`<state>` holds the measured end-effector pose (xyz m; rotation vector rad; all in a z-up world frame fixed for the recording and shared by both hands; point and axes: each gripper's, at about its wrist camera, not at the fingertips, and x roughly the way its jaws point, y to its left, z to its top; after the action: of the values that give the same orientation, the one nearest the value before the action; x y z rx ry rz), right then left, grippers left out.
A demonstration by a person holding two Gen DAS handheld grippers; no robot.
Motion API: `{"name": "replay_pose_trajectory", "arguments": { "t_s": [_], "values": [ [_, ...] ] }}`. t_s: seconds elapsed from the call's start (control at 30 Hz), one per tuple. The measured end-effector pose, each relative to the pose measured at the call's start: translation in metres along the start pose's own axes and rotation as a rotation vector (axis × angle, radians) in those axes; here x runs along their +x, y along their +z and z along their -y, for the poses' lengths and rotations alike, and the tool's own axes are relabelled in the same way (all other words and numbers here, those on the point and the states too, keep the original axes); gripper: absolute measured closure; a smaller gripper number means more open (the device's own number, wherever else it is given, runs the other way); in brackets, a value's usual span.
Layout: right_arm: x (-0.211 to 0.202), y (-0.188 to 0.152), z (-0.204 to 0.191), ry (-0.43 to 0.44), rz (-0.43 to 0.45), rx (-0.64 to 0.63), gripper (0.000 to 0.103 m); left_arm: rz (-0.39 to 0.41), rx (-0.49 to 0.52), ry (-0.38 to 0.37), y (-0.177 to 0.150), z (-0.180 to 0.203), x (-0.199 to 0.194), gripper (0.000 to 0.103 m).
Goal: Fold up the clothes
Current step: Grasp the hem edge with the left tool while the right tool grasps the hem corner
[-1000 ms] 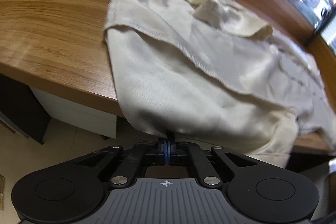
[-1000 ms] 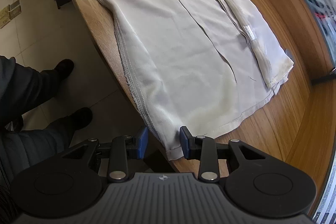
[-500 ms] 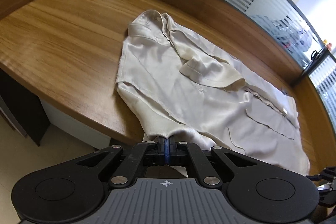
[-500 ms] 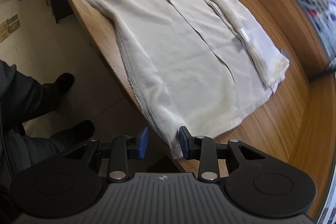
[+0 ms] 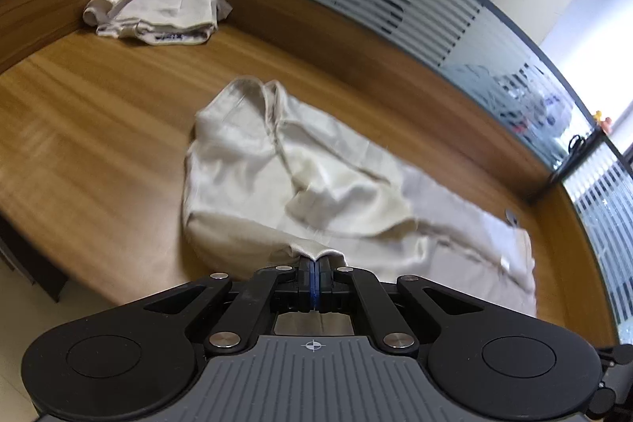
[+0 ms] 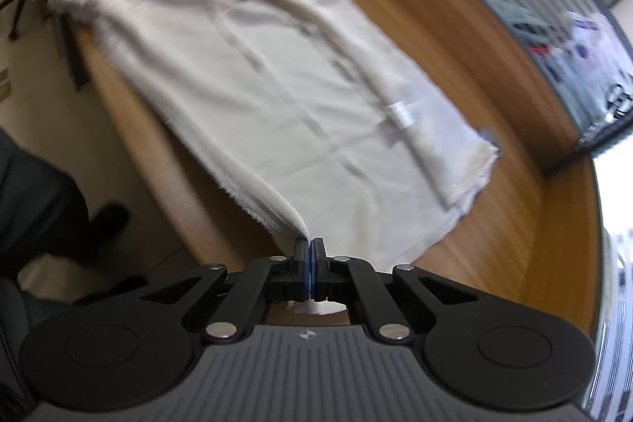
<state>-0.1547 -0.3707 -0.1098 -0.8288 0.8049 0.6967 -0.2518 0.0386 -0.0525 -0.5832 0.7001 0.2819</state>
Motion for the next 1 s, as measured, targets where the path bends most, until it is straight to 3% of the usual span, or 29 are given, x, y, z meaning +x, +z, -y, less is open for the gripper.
{"name": "replay_pose_trajectory", "arguments": {
  "t_s": [0.4, 0.67, 1.0],
  "values": [
    [0.030, 0.045, 0.064, -0.108, -0.013, 0.177, 0.102, 0.019, -0.019, -0.047, 0.073, 0.022, 0.040, 0.101],
    [0.064, 0.067, 0.096, -0.156, -0.053, 0.216, 0.102, 0.032, 0.023, -0.096, 0.109, 0.037, 0.062, 0.101],
    [0.122, 0.095, 0.128, -0.108, -0.140, 0.174, 0.102, -0.088, 0.072, -0.023, 0.130, 0.034, 0.125, 0.101]
  ]
}}
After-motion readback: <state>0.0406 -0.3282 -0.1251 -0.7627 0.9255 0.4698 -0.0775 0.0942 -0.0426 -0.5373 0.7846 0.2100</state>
